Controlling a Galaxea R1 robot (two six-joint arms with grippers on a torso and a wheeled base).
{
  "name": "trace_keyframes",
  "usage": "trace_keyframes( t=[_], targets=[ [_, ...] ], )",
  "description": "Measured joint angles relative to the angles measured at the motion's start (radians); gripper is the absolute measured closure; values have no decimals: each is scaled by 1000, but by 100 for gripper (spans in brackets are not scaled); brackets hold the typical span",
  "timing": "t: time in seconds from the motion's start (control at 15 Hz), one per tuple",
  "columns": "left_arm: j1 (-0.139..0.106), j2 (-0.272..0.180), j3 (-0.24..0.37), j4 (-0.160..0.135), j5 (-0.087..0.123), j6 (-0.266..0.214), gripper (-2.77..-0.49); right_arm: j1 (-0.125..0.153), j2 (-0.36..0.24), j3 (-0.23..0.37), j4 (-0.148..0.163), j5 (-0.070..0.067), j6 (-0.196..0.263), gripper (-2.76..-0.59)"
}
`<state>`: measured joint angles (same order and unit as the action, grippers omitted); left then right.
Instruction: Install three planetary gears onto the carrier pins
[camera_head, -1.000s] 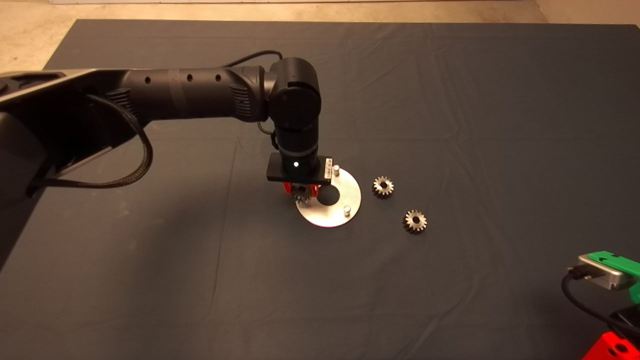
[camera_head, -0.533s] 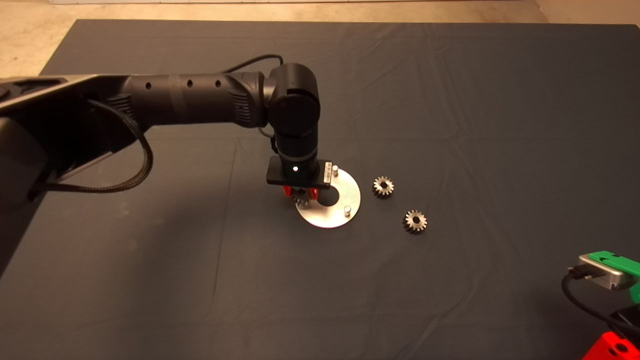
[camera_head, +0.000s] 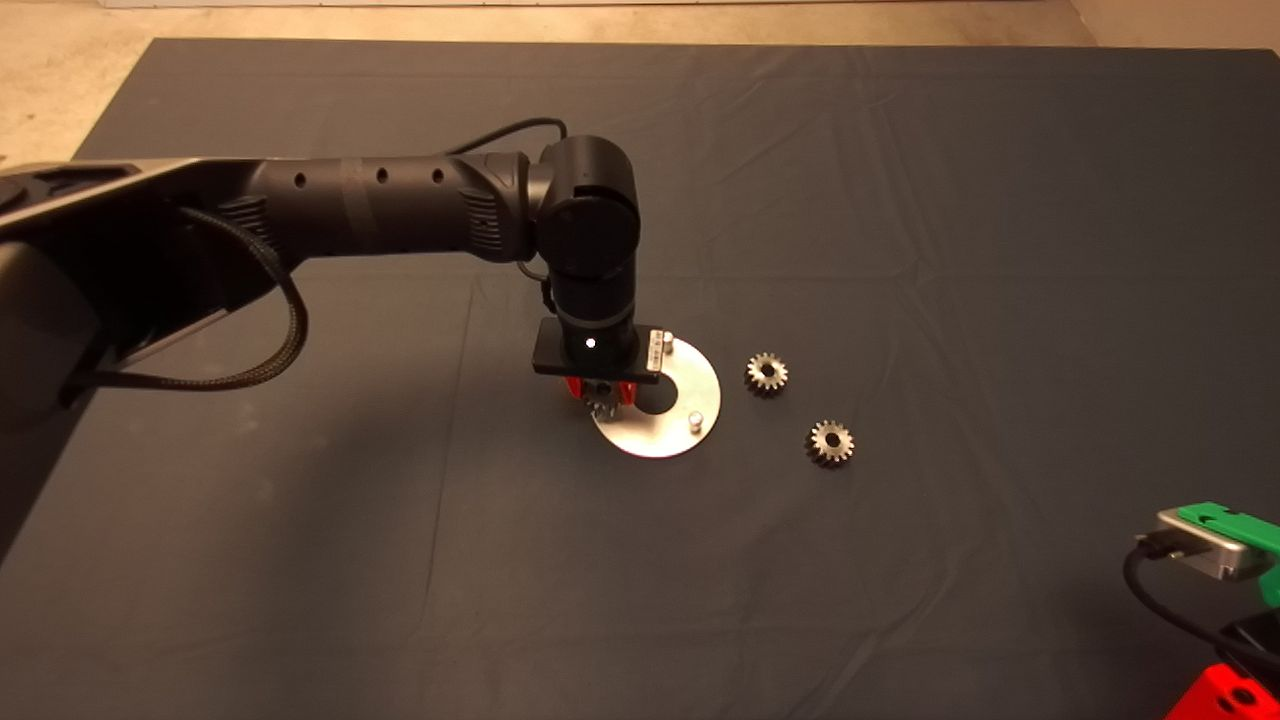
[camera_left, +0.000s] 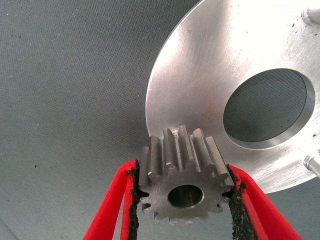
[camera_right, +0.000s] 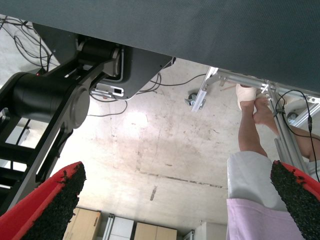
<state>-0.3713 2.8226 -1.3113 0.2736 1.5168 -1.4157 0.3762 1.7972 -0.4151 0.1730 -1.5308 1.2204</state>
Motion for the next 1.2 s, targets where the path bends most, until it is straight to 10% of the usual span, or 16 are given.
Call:
trace_keyframes(
  t=[0.8, 1.2],
  targets=[
    [-10, -46, 72, -4, -2, 0, -145, 0, 0, 0, 0, 0, 0, -276],
    [-170, -150, 253, -62, -25, -7, -173, 0, 1, 0, 0, 0, -1, -276]
  ],
)
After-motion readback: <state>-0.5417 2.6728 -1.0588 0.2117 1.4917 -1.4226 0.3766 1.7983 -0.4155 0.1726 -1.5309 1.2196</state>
